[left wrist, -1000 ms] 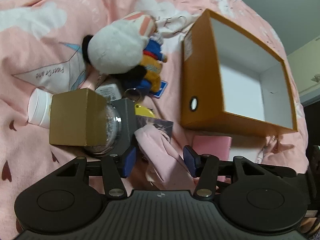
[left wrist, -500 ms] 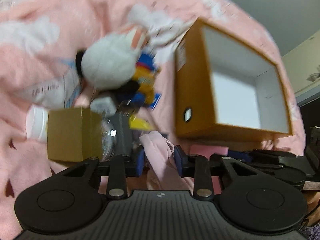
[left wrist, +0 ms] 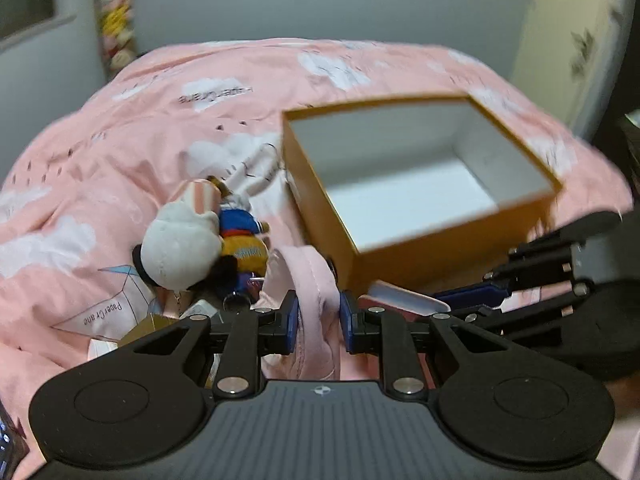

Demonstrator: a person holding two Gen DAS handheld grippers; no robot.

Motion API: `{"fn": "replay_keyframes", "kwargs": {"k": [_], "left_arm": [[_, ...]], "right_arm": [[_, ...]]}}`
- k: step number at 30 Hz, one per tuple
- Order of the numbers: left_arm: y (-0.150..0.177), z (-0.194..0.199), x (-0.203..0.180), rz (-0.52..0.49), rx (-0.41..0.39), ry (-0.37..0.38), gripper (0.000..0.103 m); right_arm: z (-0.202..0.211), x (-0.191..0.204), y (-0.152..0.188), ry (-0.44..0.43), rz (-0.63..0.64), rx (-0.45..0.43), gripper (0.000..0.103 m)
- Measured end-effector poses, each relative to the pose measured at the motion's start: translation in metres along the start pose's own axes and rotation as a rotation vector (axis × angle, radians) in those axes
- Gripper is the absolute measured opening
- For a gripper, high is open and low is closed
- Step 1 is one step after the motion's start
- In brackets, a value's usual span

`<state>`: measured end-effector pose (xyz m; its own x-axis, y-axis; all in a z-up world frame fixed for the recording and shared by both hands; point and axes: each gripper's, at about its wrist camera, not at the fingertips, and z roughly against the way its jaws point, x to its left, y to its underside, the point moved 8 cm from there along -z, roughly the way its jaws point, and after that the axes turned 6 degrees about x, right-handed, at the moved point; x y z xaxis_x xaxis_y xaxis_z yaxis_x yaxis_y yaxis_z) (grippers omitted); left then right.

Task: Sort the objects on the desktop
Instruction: 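Grasp the pink strapped pouch with the left gripper while the right holds the card holder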

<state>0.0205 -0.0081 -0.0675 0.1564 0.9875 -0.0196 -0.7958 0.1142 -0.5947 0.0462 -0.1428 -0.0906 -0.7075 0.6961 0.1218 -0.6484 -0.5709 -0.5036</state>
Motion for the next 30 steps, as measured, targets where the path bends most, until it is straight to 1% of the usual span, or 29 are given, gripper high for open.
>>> {"fn": "replay_keyframes", "kwargs": {"k": [1,3,4,6,8,10,11,12,14,16,19,20,21,22,23,25,26,27,29,30], "left_arm": [[0.005,0.000,-0.006,-0.036,0.023,0.003,0.024],[0.015,-0.002,-0.012,-0.054,0.092,0.036,0.025],[0.020,-0.004,-0.014,-0.045,0.143,0.074,0.025],[0.027,-0.009,-0.013,-0.012,0.204,0.123,0.026],[0.034,-0.010,-0.010,0.027,0.224,0.157,0.026],[0.035,-0.011,-0.006,0.065,0.231,0.182,0.026],[0.036,-0.010,-0.004,0.075,0.233,0.186,0.026],[0.034,-0.012,-0.003,0.078,0.236,0.186,0.027],[0.033,-0.012,-0.001,0.074,0.247,0.185,0.027],[0.032,-0.012,-0.001,0.081,0.252,0.186,0.028],[0.031,-0.013,0.002,0.109,0.264,0.192,0.034],[0.031,-0.012,0.004,0.124,0.266,0.194,0.040],[0.031,-0.012,0.007,0.140,0.266,0.193,0.049],[0.029,-0.010,0.011,0.159,0.261,0.193,0.054],[0.027,-0.008,0.014,0.175,0.253,0.195,0.056],[0.023,-0.005,0.020,0.218,0.255,0.208,0.056],[0.022,-0.005,0.023,0.240,0.259,0.219,0.056],[0.020,-0.006,0.025,0.262,0.265,0.230,0.057],[0.017,-0.009,0.027,0.300,0.286,0.240,0.057],[0.016,-0.011,0.027,0.306,0.292,0.240,0.057]], "right_arm": [[-0.003,-0.001,0.007,-0.005,-0.003,0.023,0.019],[-0.004,-0.002,0.017,-0.031,-0.021,0.052,0.020],[-0.003,-0.002,0.020,-0.044,-0.027,0.068,0.020],[-0.002,0.000,0.025,-0.051,-0.021,0.094,0.020],[-0.001,-0.001,0.029,-0.067,-0.034,0.116,0.023],[-0.002,-0.004,0.030,-0.090,-0.067,0.132,0.024],[-0.004,-0.003,0.028,-0.096,-0.076,0.135,0.026],[-0.003,-0.003,0.029,-0.099,-0.079,0.139,0.029],[0.000,-0.005,0.024,-0.105,-0.087,0.135,0.045],[0.002,-0.008,0.014,-0.109,-0.099,0.126,0.048],[0.001,-0.007,-0.002,-0.116,-0.094,0.120,0.048],[-0.001,-0.006,-0.005,-0.116,-0.082,0.123,0.048],[-0.004,-0.004,-0.007,-0.110,-0.069,0.130,0.048],[-0.007,-0.001,-0.008,-0.102,-0.053,0.139,0.048],[-0.011,0.001,-0.007,-0.095,-0.037,0.153,0.047],[-0.019,0.004,-0.005,-0.089,-0.021,0.177,0.047],[-0.023,0.005,-0.004,-0.091,-0.017,0.188,0.045],[-0.025,0.006,-0.002,-0.092,-0.015,0.195,0.042],[-0.029,0.005,0.000,-0.097,-0.017,0.207,0.031],[-0.030,0.005,0.002,-0.096,-0.019,0.209,0.029]]}}
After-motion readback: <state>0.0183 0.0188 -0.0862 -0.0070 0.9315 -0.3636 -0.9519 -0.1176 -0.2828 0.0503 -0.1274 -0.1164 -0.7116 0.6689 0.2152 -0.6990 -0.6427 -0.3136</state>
